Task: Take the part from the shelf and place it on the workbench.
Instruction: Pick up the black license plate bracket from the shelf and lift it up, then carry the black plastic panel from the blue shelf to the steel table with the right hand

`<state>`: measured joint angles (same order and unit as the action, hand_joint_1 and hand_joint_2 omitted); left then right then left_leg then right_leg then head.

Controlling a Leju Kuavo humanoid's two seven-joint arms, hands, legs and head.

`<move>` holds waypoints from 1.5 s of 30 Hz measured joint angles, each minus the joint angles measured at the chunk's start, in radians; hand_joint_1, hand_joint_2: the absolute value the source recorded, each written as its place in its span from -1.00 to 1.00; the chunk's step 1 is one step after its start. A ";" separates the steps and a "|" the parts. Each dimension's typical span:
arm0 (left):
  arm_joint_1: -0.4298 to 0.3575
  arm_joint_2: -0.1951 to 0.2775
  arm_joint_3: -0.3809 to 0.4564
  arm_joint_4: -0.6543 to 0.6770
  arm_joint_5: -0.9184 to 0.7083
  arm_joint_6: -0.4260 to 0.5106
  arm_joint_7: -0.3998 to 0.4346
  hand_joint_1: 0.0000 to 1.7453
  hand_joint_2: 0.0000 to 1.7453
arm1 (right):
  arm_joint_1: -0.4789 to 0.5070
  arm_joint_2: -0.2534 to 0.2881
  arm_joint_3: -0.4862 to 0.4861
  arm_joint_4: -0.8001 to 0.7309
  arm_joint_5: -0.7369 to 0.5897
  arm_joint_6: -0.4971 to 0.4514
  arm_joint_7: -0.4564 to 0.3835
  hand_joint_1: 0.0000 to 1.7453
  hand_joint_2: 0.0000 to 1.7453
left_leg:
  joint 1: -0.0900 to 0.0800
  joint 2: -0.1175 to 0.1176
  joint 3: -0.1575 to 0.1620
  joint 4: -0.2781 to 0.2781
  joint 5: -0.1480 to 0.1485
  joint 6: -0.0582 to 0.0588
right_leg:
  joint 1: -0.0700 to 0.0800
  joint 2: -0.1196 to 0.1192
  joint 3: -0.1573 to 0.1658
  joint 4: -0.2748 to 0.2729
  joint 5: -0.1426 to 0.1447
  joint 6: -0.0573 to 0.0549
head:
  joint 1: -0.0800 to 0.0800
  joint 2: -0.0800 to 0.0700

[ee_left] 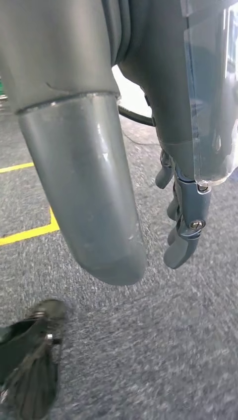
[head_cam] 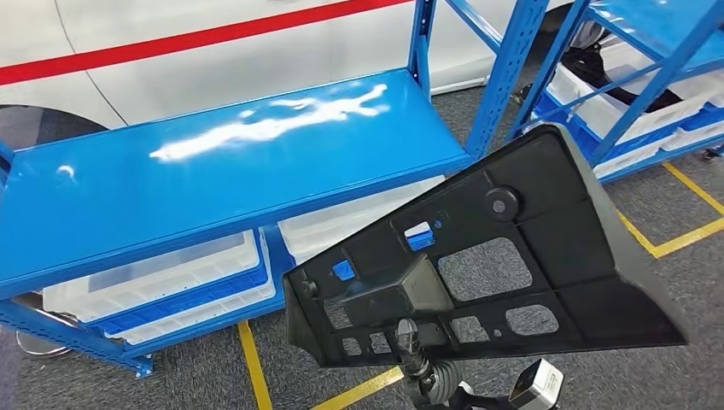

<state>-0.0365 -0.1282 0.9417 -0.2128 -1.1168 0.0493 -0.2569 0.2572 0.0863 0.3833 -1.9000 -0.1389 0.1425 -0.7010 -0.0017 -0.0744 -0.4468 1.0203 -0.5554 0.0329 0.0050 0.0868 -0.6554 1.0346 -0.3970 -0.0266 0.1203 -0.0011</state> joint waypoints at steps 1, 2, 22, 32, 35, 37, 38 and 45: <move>0.000 0.001 0.000 0.000 0.000 0.000 0.000 -1.00 -1.00 | 0.000 0.000 0.000 0.000 -0.001 0.000 0.000 1.00 1.00 | -0.002 -0.011 0.017 -0.033 -0.005 0.003 | -0.003 0.010 -0.003 -0.002 0.011 0.007 | 0.000 0.000; -0.002 0.001 0.001 0.000 0.000 -0.001 0.000 -1.00 -1.00 | 0.000 0.000 -0.001 0.000 -0.002 0.001 0.000 1.00 1.00 | -0.004 -0.006 0.021 -0.045 0.000 0.002 | -0.005 0.021 -0.004 -0.008 0.023 0.014 | 0.000 0.000; -0.003 0.002 0.024 -0.002 -0.018 -0.011 -0.003 -1.00 -1.00 | 0.010 0.011 -0.022 0.006 -0.026 0.008 0.002 1.00 1.00 | 0.020 0.116 -0.180 0.107 -0.005 -0.059 | -0.021 -0.111 0.095 -0.011 -0.084 -0.004 | -0.001 0.000; -0.006 0.008 0.035 -0.002 -0.024 -0.012 -0.004 -1.00 -1.00 | 0.009 0.014 -0.024 0.009 -0.026 0.008 0.003 1.00 1.00 | 0.000 -0.010 0.053 -0.056 -0.019 -0.013 | -0.008 0.008 -0.037 -0.007 0.051 0.011 | -0.001 0.000; -0.009 0.006 0.039 -0.002 -0.028 -0.013 -0.005 -1.00 -1.00 | 0.011 0.014 -0.027 0.009 -0.026 0.008 0.005 1.00 1.00 | 0.001 0.032 0.034 -0.070 0.014 0.001 | -0.007 0.013 -0.050 -0.006 0.051 0.028 | -0.001 0.000; -0.008 0.006 0.040 -0.002 -0.031 -0.013 -0.007 -1.00 -1.00 | 0.013 0.014 -0.031 0.009 -0.026 0.008 0.008 1.00 1.00 | 0.003 0.067 0.010 -0.077 0.041 0.014 | -0.008 -0.034 -0.076 0.073 -0.048 0.032 | -0.001 0.000; -0.005 0.006 0.041 -0.002 -0.031 -0.013 -0.009 -1.00 -1.00 | 0.013 0.015 -0.032 0.010 -0.027 0.008 0.009 1.00 1.00 | 0.002 0.082 -0.005 -0.077 0.053 0.017 | -0.011 -0.056 -0.089 0.139 -0.107 0.035 | -0.001 0.000; -0.007 0.006 0.045 -0.003 -0.031 -0.016 -0.021 -1.00 -1.00 | 0.018 0.016 -0.037 0.014 -0.031 0.008 0.012 1.00 1.00 | 0.004 0.180 -0.114 -0.036 0.100 -0.012 | -0.040 -0.143 0.092 0.131 -0.072 0.065 | -0.001 0.000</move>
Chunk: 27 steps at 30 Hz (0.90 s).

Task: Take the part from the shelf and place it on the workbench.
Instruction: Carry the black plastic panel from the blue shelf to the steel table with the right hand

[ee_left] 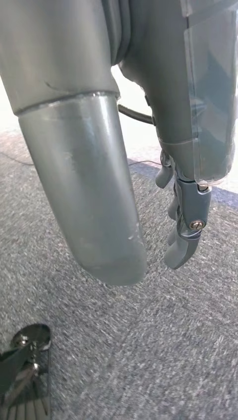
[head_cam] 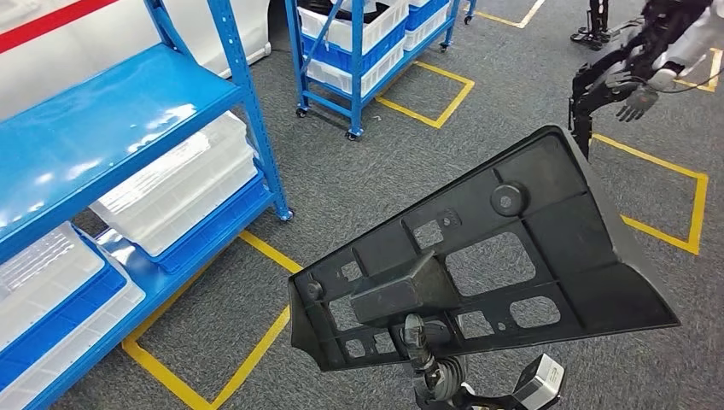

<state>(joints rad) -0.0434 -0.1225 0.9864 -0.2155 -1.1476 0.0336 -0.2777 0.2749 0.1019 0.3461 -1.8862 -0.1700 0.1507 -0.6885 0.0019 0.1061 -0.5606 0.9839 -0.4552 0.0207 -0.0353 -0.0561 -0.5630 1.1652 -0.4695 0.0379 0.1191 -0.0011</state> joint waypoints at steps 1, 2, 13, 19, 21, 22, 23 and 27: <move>-0.001 0.000 0.001 0.000 0.000 -0.001 0.000 -1.00 -1.00 | 0.000 0.001 0.000 0.000 -0.001 0.000 0.000 1.00 1.00 | 0.000 0.009 -0.006 0.011 0.002 -0.007 | 0.002 -0.016 0.054 -0.078 -0.037 -0.004 | 0.000 0.000; -0.002 0.000 0.002 0.000 0.000 -0.002 0.000 -1.00 -1.00 | 0.000 0.002 -0.001 0.000 -0.001 0.000 0.000 1.00 1.00 | 0.001 0.018 -0.011 0.019 0.005 -0.014 | 0.007 -0.021 0.086 -0.130 -0.068 -0.011 | 0.000 0.000; 0.009 -0.005 0.018 0.000 0.005 -0.009 0.000 -1.00 -1.00 | 0.009 0.006 -0.008 0.005 -0.004 -0.003 0.001 1.00 1.00 | 0.017 -0.108 -0.069 0.229 -0.083 -0.033 | 0.030 0.102 0.047 -0.151 -0.050 -0.074 | 0.000 0.000; 0.005 -0.006 0.026 0.000 0.004 -0.020 -0.006 -1.00 -1.00 | 0.013 0.009 -0.013 0.006 0.006 -0.017 0.001 1.00 1.00 | 0.017 -0.156 0.030 0.033 -0.034 -0.017 | 0.024 0.166 0.022 -0.138 -0.040 -0.045 | 0.000 0.000; 0.002 -0.008 0.027 0.000 0.001 -0.020 -0.007 -1.00 -1.00 | 0.017 0.009 -0.016 0.006 0.007 -0.019 0.001 1.00 1.00 | 0.020 -0.131 0.033 0.011 -0.028 -0.004 | 0.027 0.135 0.001 -0.109 -0.060 -0.035 | 0.000 0.000; 0.003 -0.009 0.028 0.000 0.000 -0.021 -0.008 -1.00 -1.00 | 0.019 0.009 -0.018 0.006 0.008 -0.019 0.001 1.00 1.00 | 0.021 -0.118 0.034 0.005 -0.025 0.003 | 0.028 0.109 -0.020 -0.067 -0.085 -0.031 | 0.001 0.000; 0.004 -0.009 0.029 0.000 -0.001 -0.021 -0.009 -1.00 -1.00 | 0.020 0.009 -0.019 0.007 0.008 -0.019 0.001 1.00 1.00 | 0.017 -0.106 0.033 0.003 -0.024 0.006 | 0.028 0.083 -0.051 -0.006 -0.117 -0.028 | 0.001 0.000; 0.007 -0.009 0.031 0.000 -0.001 -0.021 -0.009 -1.00 -1.00 | 0.027 0.009 -0.025 0.013 0.008 -0.019 0.001 1.00 1.00 | 0.012 -0.054 0.031 0.005 -0.025 0.007 | 0.019 0.060 -0.115 0.120 -0.136 -0.018 | 0.001 0.000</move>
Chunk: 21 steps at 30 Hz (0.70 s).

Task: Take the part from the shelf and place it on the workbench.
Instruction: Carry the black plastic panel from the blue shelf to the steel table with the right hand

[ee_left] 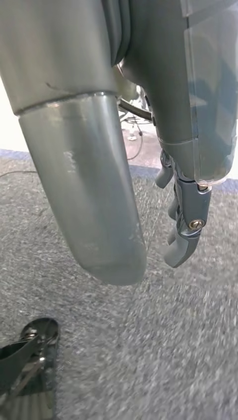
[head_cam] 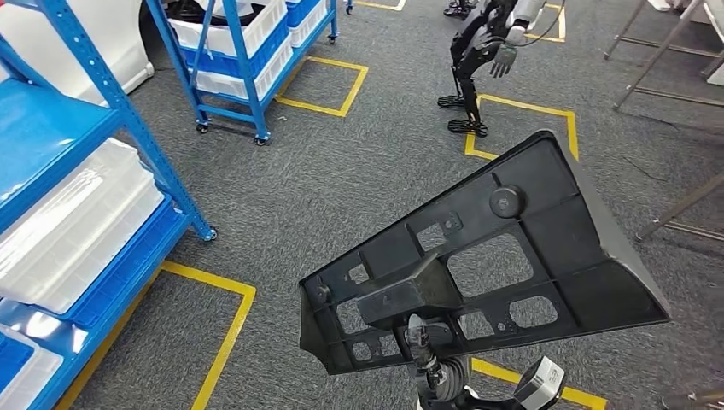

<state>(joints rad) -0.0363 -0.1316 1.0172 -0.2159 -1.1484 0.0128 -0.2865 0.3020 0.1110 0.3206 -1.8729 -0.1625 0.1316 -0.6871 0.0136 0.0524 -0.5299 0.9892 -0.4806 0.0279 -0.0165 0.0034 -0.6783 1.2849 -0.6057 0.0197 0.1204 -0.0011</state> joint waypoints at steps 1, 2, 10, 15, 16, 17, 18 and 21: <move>-0.001 0.000 0.001 0.000 0.000 0.000 0.000 -1.00 -1.00 | 0.001 0.000 -0.001 0.001 0.000 0.000 0.000 1.00 1.00 | 0.000 0.011 0.002 0.000 -0.001 -0.002 | -0.001 -0.010 0.029 -0.058 0.037 0.000 | 0.000 0.000; -0.002 -0.001 0.002 0.000 0.000 0.000 0.000 -1.00 -1.00 | 0.002 0.000 -0.002 0.001 0.000 0.000 0.000 1.00 1.00 | -0.001 0.020 0.005 0.001 -0.004 -0.005 | 0.000 -0.034 0.067 -0.134 0.070 -0.002 | 0.000 0.000; -0.004 -0.003 0.012 0.000 -0.001 -0.001 -0.001 -1.00 -1.00 | 0.008 0.006 -0.006 0.001 0.000 0.000 0.000 1.00 1.00 | -0.003 0.017 -0.011 0.074 -0.068 -0.043 | 0.010 -0.034 0.121 -0.275 0.121 -0.048 | 0.000 0.000; 0.002 -0.004 0.014 0.000 -0.004 -0.002 0.000 -1.00 -1.00 | 0.009 0.008 -0.009 0.005 -0.002 0.000 0.000 1.00 1.00 | -0.001 -0.045 -0.113 0.297 -0.146 -0.045 | 0.011 0.033 0.115 -0.269 0.126 -0.055 | 0.000 0.000; 0.002 -0.004 0.015 0.000 -0.006 -0.002 0.000 -1.00 -1.00 | 0.009 0.008 -0.009 0.005 -0.003 0.000 0.000 1.00 1.00 | 0.000 -0.050 -0.094 0.251 -0.110 -0.044 | 0.010 0.048 0.115 -0.265 0.125 -0.053 | 0.000 0.000; 0.003 -0.004 0.015 0.000 -0.008 -0.002 0.000 -1.00 -1.00 | 0.009 0.008 -0.010 0.006 -0.003 0.000 0.000 1.00 1.00 | 0.003 -0.066 -0.065 0.182 -0.071 -0.044 | 0.009 0.062 0.114 -0.260 0.123 -0.051 | 0.000 0.000; 0.003 -0.004 0.015 0.000 -0.009 -0.003 0.000 -1.00 -1.00 | 0.009 0.008 -0.010 0.006 -0.004 0.000 0.000 1.00 1.00 | 0.005 -0.089 -0.038 0.115 -0.042 -0.044 | 0.010 0.075 0.111 -0.253 0.120 -0.046 | 0.000 0.000; 0.000 -0.005 0.015 0.000 -0.011 -0.003 -0.002 -1.00 -1.00 | 0.010 0.009 -0.011 0.006 -0.008 0.000 0.000 1.00 1.00 | 0.007 -0.126 -0.009 0.041 -0.028 -0.036 | 0.009 0.109 0.093 -0.242 0.122 -0.029 | 0.000 0.000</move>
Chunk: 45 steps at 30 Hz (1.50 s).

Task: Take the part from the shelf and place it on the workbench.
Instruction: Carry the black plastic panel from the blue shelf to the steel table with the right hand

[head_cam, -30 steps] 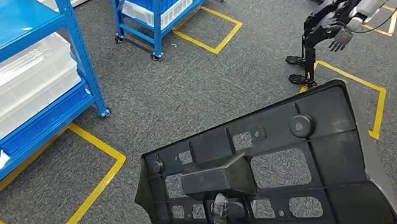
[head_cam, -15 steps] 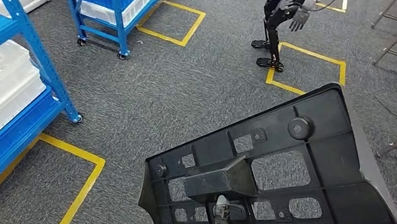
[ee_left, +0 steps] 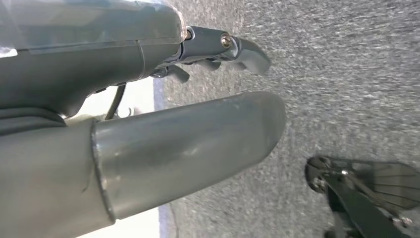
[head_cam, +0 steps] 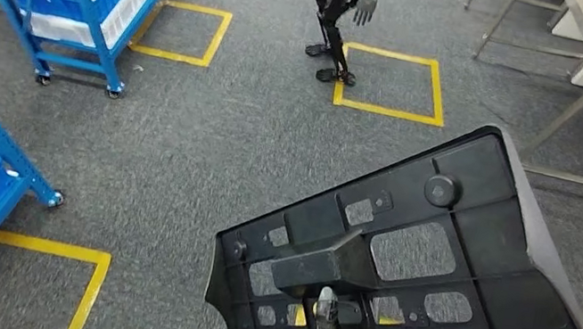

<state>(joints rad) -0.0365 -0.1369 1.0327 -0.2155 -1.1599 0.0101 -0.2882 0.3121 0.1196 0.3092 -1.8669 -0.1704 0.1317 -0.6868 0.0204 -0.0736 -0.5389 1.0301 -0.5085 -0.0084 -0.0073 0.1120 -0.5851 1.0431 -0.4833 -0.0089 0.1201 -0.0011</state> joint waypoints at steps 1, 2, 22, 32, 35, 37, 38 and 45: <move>-0.002 0.000 0.000 0.000 -0.001 0.000 -0.001 -1.00 -1.00 | 0.001 0.000 -0.002 0.000 -0.002 0.000 0.000 1.00 1.00 | -0.001 0.010 0.000 -0.002 0.002 0.006 | -0.002 0.012 -0.005 -0.001 0.004 0.007 | 0.000 0.000; -0.003 -0.001 0.000 0.000 -0.004 0.000 -0.001 -1.00 -1.00 | 0.004 0.000 -0.004 0.000 -0.003 0.001 0.000 1.00 1.00 | -0.001 0.022 0.001 -0.006 0.006 0.014 | -0.004 0.011 -0.008 0.001 0.004 0.013 | 0.000 0.000; -0.002 -0.011 0.002 0.000 -0.019 0.002 -0.006 -1.00 -1.00 | 0.020 0.008 -0.022 0.025 0.000 0.004 0.004 1.00 1.00 | -0.010 0.086 -0.077 0.195 -0.122 -0.001 | 0.007 -0.109 0.024 -0.042 0.009 -0.023 | 0.000 0.000; -0.004 -0.009 0.008 0.000 -0.019 -0.004 -0.004 -1.00 -1.00 | 0.019 0.012 -0.027 0.041 0.018 0.004 0.004 1.00 1.00 | 0.000 0.015 0.004 0.001 -0.007 0.010 | -0.003 0.014 -0.007 0.000 0.003 0.017 | 0.000 0.000; -0.003 -0.010 0.010 0.000 -0.019 -0.006 -0.004 -1.00 -1.00 | 0.021 0.013 -0.032 0.043 0.021 0.004 0.003 1.00 1.00 | 0.001 0.053 0.004 -0.008 0.002 0.028 | -0.001 -0.054 -0.043 0.071 -0.042 0.028 | 0.001 0.000; 0.000 -0.009 0.012 0.000 -0.019 -0.006 -0.004 -1.00 -1.00 | 0.021 0.013 -0.032 0.045 0.024 0.004 0.002 1.00 1.00 | -0.002 0.081 0.003 -0.009 0.002 0.034 | -0.001 -0.099 -0.104 0.200 -0.106 0.033 | 0.001 0.000; 0.001 -0.008 0.013 0.000 -0.019 -0.006 -0.004 -1.00 -1.00 | 0.021 0.014 -0.033 0.047 0.026 0.004 0.002 1.00 1.00 | -0.004 0.095 0.002 -0.009 0.001 0.035 | -0.001 -0.105 -0.130 0.255 -0.125 0.034 | 0.001 0.000; -0.003 -0.011 0.022 0.000 -0.020 -0.006 -0.004 -1.00 -1.00 | 0.024 0.015 -0.037 0.051 0.031 0.003 0.000 1.00 1.00 | -0.013 0.174 0.021 -0.010 -0.015 0.024 | 0.026 -0.189 0.004 -0.004 -0.005 0.001 | 0.001 0.000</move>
<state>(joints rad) -0.0391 -0.1482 1.0546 -0.2155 -1.1800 0.0038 -0.2922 0.3356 0.1347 0.2719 -1.8162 -0.1398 0.1351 -0.6867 0.0078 0.1004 -0.5182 1.0204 -0.5239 0.0155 0.0189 -0.0771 -0.5807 1.0395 -0.4879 -0.0079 0.1206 -0.0011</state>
